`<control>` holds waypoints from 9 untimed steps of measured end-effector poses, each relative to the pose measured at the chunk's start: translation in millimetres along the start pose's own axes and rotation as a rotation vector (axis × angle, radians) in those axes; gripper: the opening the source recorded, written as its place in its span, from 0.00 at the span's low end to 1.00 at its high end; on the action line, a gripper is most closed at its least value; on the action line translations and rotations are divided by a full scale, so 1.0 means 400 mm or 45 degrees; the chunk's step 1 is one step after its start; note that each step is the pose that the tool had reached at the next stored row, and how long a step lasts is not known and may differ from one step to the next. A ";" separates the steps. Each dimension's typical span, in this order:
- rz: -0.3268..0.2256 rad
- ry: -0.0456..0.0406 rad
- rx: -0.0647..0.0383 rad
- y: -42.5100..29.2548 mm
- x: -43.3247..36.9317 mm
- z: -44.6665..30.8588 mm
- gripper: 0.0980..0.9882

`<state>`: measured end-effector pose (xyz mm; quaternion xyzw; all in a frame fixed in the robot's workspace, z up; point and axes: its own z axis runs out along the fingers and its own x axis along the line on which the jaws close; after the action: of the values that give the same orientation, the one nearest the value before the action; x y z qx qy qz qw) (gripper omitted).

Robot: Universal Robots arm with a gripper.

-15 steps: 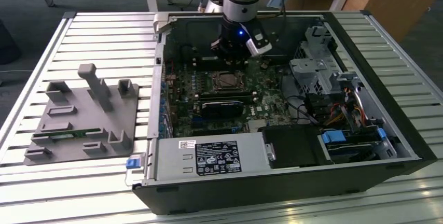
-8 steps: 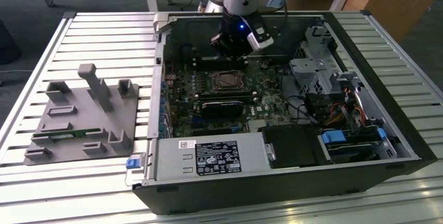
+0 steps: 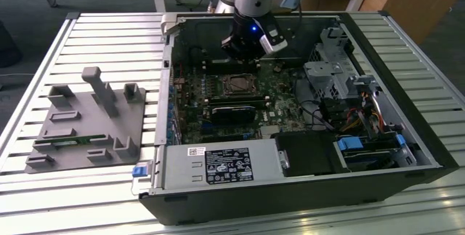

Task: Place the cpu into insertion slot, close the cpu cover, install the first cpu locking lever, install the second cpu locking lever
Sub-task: 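Install the first cpu locking lever, then install the second cpu locking lever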

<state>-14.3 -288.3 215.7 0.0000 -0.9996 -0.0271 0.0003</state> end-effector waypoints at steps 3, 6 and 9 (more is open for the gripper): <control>0.000 0.000 0.000 -0.001 0.000 0.000 0.01; 0.000 0.000 0.000 -0.003 -0.001 0.000 0.01; 0.000 0.000 0.000 -0.005 -0.001 0.000 0.01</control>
<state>-14.0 -290.4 215.6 0.0000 -0.9996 -0.0271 0.0003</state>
